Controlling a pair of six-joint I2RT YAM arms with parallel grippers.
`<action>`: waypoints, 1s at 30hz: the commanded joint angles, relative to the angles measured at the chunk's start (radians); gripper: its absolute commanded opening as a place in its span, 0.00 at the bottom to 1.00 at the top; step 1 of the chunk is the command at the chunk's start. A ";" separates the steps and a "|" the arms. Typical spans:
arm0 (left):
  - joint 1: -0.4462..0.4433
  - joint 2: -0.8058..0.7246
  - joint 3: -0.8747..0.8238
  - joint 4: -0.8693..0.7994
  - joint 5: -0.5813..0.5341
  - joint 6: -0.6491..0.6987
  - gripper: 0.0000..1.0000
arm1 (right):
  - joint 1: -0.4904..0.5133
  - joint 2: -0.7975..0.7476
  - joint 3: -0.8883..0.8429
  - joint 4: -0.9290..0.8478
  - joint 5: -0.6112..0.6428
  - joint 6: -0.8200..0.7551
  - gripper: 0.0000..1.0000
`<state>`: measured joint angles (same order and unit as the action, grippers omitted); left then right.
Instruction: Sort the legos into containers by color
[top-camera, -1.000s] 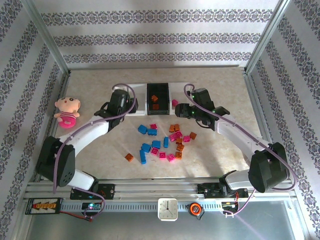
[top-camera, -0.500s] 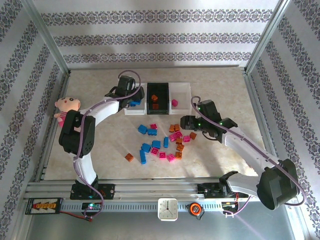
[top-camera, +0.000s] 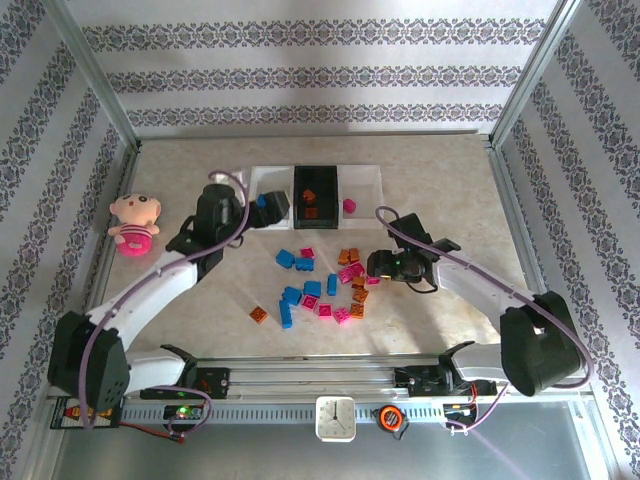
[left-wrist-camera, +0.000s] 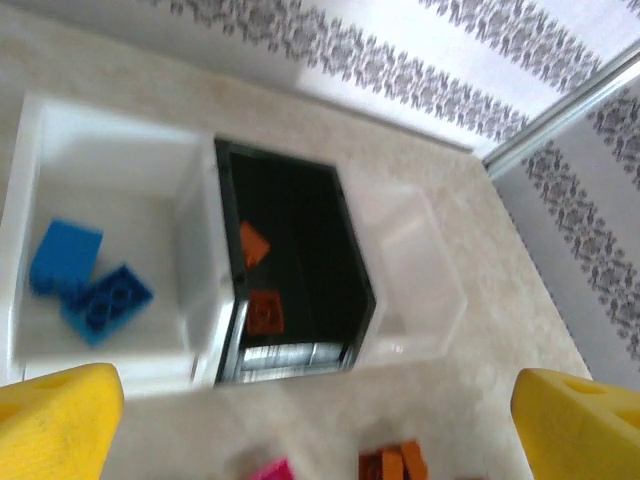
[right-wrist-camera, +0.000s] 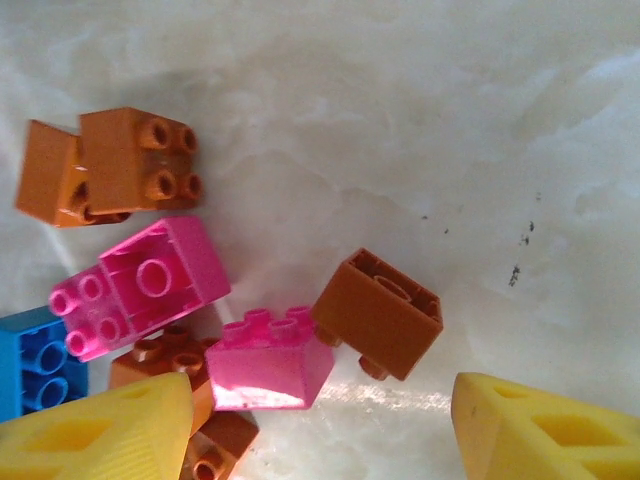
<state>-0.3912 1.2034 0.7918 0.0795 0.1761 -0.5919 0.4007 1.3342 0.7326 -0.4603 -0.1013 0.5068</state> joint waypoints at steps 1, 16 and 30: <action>-0.022 -0.090 -0.121 0.034 0.022 -0.047 1.00 | -0.015 0.037 -0.002 0.043 0.031 0.038 0.67; -0.035 -0.389 -0.380 -0.020 -0.058 -0.048 0.99 | -0.057 0.177 0.003 0.134 0.024 0.203 0.58; -0.035 -0.431 -0.406 -0.100 -0.120 -0.022 0.99 | -0.084 -0.014 0.032 0.027 0.005 0.089 0.26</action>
<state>-0.4129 0.7902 0.4034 0.0242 0.0891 -0.6262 0.3096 1.3830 0.7151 -0.3851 -0.0795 0.6617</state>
